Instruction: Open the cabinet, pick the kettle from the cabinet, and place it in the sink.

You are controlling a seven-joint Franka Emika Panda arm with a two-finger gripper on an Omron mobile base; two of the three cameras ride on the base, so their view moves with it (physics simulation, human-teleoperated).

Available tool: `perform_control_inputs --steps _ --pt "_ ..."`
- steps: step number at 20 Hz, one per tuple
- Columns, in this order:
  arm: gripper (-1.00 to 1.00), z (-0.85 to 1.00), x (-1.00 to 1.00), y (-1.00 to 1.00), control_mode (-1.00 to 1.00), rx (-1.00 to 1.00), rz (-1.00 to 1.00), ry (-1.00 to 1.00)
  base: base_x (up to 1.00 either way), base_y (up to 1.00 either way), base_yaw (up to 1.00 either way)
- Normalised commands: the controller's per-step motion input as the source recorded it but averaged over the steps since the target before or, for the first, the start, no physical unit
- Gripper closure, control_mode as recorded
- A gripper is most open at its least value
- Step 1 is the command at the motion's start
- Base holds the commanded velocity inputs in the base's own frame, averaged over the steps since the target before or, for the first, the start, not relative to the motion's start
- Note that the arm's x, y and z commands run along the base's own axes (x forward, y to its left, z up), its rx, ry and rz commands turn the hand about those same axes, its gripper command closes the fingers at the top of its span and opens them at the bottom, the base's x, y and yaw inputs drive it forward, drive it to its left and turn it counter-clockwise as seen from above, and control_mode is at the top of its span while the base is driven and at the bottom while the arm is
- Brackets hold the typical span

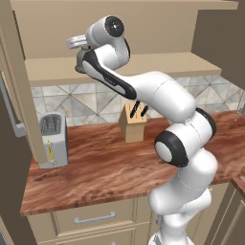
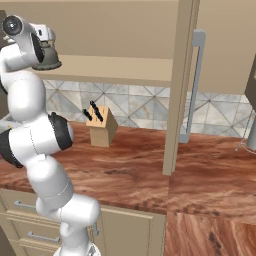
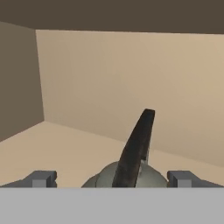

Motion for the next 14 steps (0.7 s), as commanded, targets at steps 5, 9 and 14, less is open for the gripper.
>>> perform_control_inputs --steps 5,9,14 --pt "-1.00 -0.07 0.18 0.07 -1.00 0.00 0.00 0.00 0.00 0.00 0.00" --pt "-1.00 -0.05 0.16 0.06 -1.00 0.00 0.00 0.00 0.00 0.00 0.00" --pt "1.00 -0.03 0.03 0.08 -1.00 0.00 0.00 0.00 0.00 0.00 0.00"
